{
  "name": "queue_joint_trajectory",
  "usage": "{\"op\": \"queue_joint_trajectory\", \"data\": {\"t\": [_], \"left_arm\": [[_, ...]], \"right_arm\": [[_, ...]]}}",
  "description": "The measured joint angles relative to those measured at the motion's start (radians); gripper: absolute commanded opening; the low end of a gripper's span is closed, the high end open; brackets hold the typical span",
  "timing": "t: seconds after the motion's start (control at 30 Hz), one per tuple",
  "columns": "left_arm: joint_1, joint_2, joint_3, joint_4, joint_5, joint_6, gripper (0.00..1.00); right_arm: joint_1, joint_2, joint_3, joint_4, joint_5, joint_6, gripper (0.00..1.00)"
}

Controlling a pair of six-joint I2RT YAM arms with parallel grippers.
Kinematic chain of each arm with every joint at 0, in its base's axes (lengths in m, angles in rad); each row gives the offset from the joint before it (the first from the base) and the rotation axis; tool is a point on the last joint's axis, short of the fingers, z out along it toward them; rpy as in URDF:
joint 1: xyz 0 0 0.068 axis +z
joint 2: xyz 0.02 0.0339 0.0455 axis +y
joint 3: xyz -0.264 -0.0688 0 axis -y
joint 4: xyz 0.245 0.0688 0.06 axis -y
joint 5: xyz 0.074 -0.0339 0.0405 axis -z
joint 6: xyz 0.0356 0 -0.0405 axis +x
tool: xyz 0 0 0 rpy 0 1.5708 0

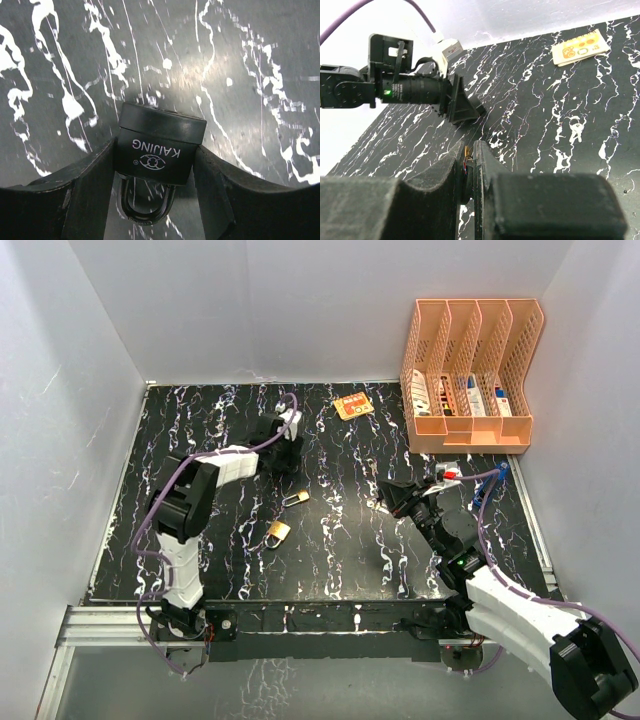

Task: Unlock with the key

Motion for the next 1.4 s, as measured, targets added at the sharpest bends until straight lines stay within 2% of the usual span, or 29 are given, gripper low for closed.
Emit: {"op": "queue_joint_trajectory", "data": {"t": [0.27,0.53,0.73,1.0,1.13,1.4], "left_arm": [[-0.060,-0.230,-0.146,-0.004,0.031,-0.001,0.00],[-0.237,-0.546,-0.334,0.210,0.073,-0.011,0.00],[-0.275,-0.679,-0.573,0.362,0.148,-0.026,0.00],[-0.346,-0.708,-0.664,0.482,0.195,-0.013,0.00],[-0.420,-0.705,-0.727,0.618,0.213,0.033,0.00],[-0.509,-0.629,-0.796,0.779,0.235,0.121,0.00]], "right_arm": [[0.000,-0.014,0.000,-0.003,0.021,0.000,0.00],[0.000,-0.031,0.000,-0.014,0.023,0.000,0.00],[0.000,-0.058,0.023,-0.064,0.023,0.003,0.00],[0.000,-0.036,0.106,-0.158,-0.008,0.034,0.00],[0.000,-0.011,0.115,-0.180,-0.030,0.052,0.00],[0.000,-0.022,0.115,-0.208,-0.041,0.063,0.00]]}}
